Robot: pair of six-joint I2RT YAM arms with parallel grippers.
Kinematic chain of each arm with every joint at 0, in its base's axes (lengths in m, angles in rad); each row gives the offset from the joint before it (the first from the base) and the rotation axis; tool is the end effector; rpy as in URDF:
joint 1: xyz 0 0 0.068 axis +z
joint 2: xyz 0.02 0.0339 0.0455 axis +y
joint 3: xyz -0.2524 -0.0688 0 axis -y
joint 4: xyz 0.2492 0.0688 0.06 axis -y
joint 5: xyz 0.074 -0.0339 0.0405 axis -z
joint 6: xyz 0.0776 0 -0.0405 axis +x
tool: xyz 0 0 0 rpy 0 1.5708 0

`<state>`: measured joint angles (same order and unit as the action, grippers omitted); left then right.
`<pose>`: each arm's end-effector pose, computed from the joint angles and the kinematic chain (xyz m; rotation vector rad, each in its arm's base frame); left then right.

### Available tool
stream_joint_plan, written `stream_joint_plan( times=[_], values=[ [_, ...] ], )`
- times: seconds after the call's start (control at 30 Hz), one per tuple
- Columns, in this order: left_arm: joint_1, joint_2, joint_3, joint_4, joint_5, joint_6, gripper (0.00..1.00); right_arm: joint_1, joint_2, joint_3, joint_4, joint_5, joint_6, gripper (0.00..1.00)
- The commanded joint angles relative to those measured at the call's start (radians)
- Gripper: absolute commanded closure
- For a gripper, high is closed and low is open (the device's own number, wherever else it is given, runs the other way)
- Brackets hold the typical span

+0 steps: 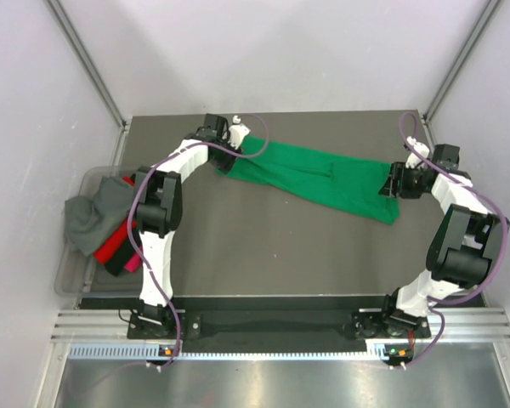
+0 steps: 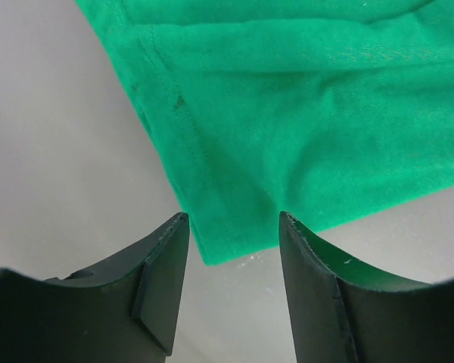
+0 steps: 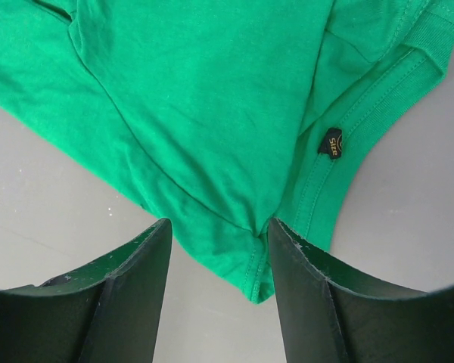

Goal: Fold and stack the t-shirts
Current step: Fold the tshirt

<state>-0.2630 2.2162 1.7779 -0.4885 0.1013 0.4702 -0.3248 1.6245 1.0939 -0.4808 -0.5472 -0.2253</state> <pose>0.4940 -0.1411 0.1428 0.9322 2.3103 -0.0397 0.3477 -0.0745 0.1723 -0.0746 2.4314 0.4657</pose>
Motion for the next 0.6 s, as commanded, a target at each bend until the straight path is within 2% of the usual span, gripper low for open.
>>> stream_joint_plan(
  times=[0.0,0.13,0.33,0.43,0.57],
  values=[
    [0.021,0.017,0.055,-0.039,0.041,-0.044,0.44,-0.013,0.005,0.026,0.008,-0.034,0.001,0.46],
    [0.036,0.043,0.069,-0.059,0.064,-0.088,0.45,-0.013,0.003,0.029,0.005,-0.037,-0.002,0.46],
    [0.041,0.063,0.064,-0.085,0.067,-0.105,0.55,-0.020,0.017,0.035,0.005,0.006,-0.006,0.46],
    [0.041,0.068,0.055,-0.100,0.061,-0.110,0.81,-0.023,0.037,0.044,0.010,0.091,-0.005,0.46],
    [0.041,0.051,0.015,-0.113,0.072,-0.117,1.00,-0.028,0.070,0.064,0.007,0.205,-0.016,0.46]
  ],
)
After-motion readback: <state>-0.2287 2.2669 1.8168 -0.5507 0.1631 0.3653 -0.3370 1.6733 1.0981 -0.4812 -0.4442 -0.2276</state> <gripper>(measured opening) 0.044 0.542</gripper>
